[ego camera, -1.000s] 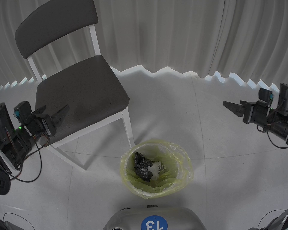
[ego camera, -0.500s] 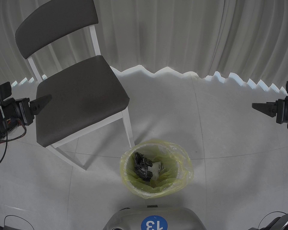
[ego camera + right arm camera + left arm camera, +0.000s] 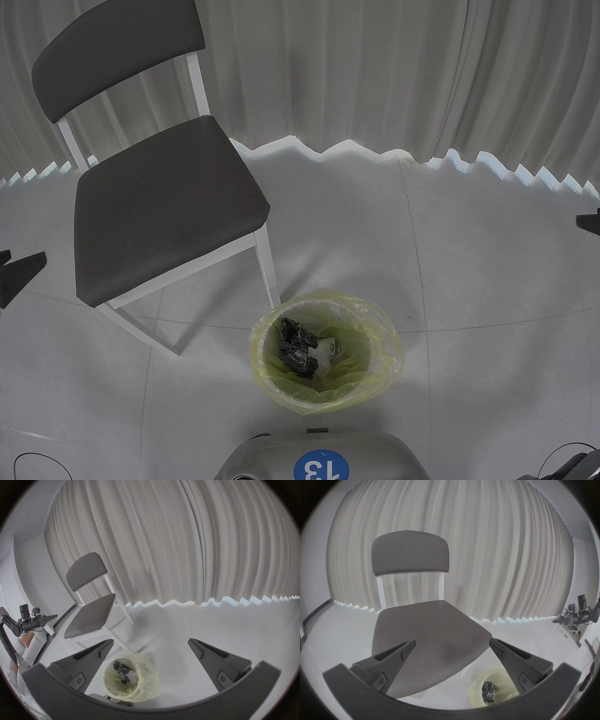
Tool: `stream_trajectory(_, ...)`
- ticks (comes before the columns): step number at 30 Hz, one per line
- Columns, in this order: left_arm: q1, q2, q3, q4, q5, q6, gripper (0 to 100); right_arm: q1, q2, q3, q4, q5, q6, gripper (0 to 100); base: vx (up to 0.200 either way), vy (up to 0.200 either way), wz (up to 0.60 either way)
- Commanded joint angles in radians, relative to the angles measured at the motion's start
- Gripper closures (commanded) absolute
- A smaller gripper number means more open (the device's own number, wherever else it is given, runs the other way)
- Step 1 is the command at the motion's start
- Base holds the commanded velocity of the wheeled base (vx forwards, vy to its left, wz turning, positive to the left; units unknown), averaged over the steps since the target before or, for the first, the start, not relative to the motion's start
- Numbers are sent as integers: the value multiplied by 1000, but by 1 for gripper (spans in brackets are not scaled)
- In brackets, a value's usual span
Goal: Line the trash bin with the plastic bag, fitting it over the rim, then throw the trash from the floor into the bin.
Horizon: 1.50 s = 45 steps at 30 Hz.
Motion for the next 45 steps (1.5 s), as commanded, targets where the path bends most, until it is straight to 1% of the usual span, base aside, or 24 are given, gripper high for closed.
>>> stream_trajectory(1,-31,-177,-73,110,-10,11,0,45,-197,6,26,3,-17,0,0,0,0)
stream_trajectory(4,-33,-225,-112,151,-11,20,0,79,-280,3,71,3,-31,0,0,0,0)
stream_trajectory(9,-30,-276,-158,214,-8,20,0,82,-377,1,111,3,-44,0,0,0,0)
stream_trajectory(11,-22,-292,-199,274,-2,26,0,82,-426,6,117,1,-51,0,0,0,0)
stream_trajectory(14,-18,-303,-243,314,1,28,0,75,-477,1,118,1,-51,0,0,0,0)
stream_trajectory(16,-11,-314,-250,322,1,28,0,74,-498,0,118,1,-51,0,0,0,0)
stream_trajectory(19,21,-351,-262,358,1,29,0,62,-553,-19,137,0,-51,0,0,0,0)
stream_trajectory(21,42,-365,-279,366,-1,28,0,39,-575,-46,175,0,-51,0,0,0,0)
stream_trajectory(24,55,-397,-280,369,1,26,0,14,-618,-72,218,0,-51,0,0,0,0)
stream_trajectory(28,55,-450,-283,394,2,26,0,14,-670,-77,243,0,-51,0,0,0,0)
stream_trajectory(34,51,-596,-257,461,5,23,0,23,-770,-69,298,1,-44,0,0,0,0)
stream_trajectory(37,47,-681,-243,518,8,22,0,28,-820,-69,322,1,-39,0,0,0,0)
stream_trajectory(42,48,-740,-208,549,8,17,0,37,-869,-69,351,1,-37,0,0,0,0)
stream_trajectory(45,50,-740,-210,544,38,-25,0,39,-889,-69,356,1,-37,0,0,0,0)
